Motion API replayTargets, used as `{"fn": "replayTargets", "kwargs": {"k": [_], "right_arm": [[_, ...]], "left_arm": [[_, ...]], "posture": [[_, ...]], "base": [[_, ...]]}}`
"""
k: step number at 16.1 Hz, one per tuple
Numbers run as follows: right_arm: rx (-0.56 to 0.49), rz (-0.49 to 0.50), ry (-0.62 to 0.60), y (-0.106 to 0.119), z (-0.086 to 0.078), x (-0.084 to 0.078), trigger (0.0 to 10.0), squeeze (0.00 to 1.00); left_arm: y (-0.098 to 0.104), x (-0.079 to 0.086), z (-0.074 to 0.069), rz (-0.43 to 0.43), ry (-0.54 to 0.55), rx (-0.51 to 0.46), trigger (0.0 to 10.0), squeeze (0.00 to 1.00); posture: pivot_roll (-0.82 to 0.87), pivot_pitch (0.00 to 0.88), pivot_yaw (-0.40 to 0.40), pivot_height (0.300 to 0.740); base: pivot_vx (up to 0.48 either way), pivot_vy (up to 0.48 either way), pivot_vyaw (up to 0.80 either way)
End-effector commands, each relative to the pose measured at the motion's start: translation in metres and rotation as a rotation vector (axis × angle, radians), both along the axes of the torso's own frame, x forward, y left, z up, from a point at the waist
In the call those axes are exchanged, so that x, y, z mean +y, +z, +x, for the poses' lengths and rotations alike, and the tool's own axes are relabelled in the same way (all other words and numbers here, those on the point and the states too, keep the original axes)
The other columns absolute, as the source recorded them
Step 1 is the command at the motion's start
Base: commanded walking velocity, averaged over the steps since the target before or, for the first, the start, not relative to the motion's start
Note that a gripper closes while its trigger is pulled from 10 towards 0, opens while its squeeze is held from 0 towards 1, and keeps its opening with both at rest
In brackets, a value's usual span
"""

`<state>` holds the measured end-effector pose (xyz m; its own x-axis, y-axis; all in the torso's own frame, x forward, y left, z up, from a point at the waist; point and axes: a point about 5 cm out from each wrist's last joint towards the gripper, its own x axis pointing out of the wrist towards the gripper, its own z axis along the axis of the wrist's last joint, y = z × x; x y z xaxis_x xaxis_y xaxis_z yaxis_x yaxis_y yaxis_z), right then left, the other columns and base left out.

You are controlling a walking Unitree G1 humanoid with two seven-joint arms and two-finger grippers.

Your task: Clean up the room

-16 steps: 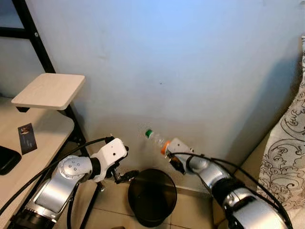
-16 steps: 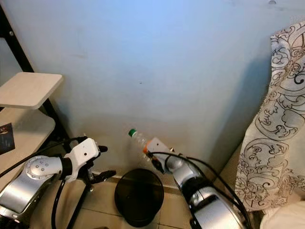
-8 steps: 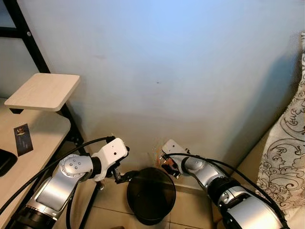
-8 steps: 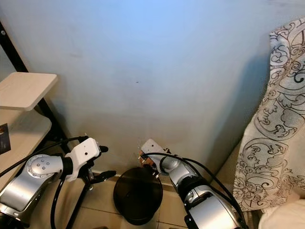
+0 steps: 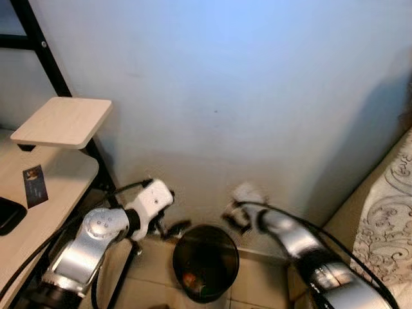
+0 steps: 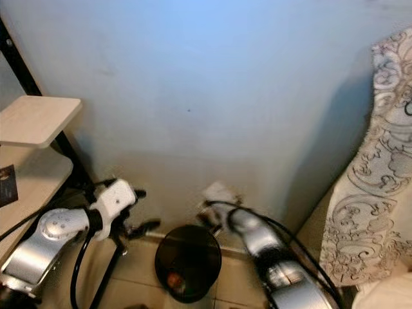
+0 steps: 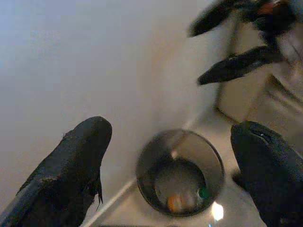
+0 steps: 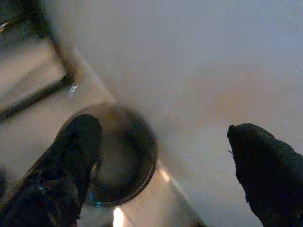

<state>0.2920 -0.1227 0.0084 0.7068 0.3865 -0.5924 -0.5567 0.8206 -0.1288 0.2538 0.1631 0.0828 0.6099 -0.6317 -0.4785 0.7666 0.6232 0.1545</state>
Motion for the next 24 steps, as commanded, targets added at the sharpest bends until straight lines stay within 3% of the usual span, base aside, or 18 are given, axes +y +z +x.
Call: {"fn": "replayTargets", "kwargs": {"k": [1, 3, 6, 10, 14, 20, 24], "right_arm": [[-0.062, 0.049, -0.058, 0.014, 0.006, -0.005, 10.0, 1.0], [-0.195, 0.133, -0.241, 0.035, -0.008, -0.024, 10.0, 1.0], [-0.318, 0.183, -0.477, 0.056, -0.031, -0.042, 10.0, 1.0], [-0.357, 0.177, -0.643, 0.067, -0.055, -0.049, 10.0, 1.0], [-0.35, 0.167, -0.642, 0.074, -0.06, -0.048, 10.0, 1.0], [-0.328, 0.147, -0.693, 0.073, -0.063, -0.06, 10.0, 1.0], [-0.321, 0.146, -0.696, 0.072, -0.063, -0.057, 10.0, 1.0]], "left_arm": [[0.004, 0.005, 0.002, -0.029, 0.064, -0.022, 10.0, 0.0], [0.006, 0.004, 0.004, -0.087, 0.178, -0.059, 10.0, 0.0], [0.005, 0.005, 0.013, -0.045, 0.425, -0.194, 10.0, 0.0], [0.004, -0.004, -0.001, -0.074, 0.451, -0.24, 10.0, 0.0], [0.009, 0.008, -0.006, -0.149, 0.617, -0.22, 10.0, 0.0], [0.012, 0.018, -0.013, -0.136, 0.67, -0.214, 10.0, 0.0], [0.013, 0.019, -0.008, -0.137, 0.673, -0.203, 10.0, 0.0]], "posture": [[-0.04, 0.0, 0.036, 0.74], [-0.07, 0.0, 0.053, 0.74], [-0.09, 0.0, 0.051, 0.74], [-0.1, 0.0, 0.046, 0.74], [-0.09, 0.0, 0.051, 0.74], [-0.06, 0.0, 0.051, 0.74], [-0.08, 0.0, 0.068, 0.74]], "base": [[0.0, 0.0, 0.0], [0.0, 0.0, 0.0], [0.0, 0.0, -0.37], [0.0, 0.0, -0.56], [0.0, 0.0, -0.58], [0.0, 0.0, -0.61], [0.0, 0.0, -0.61]]}}
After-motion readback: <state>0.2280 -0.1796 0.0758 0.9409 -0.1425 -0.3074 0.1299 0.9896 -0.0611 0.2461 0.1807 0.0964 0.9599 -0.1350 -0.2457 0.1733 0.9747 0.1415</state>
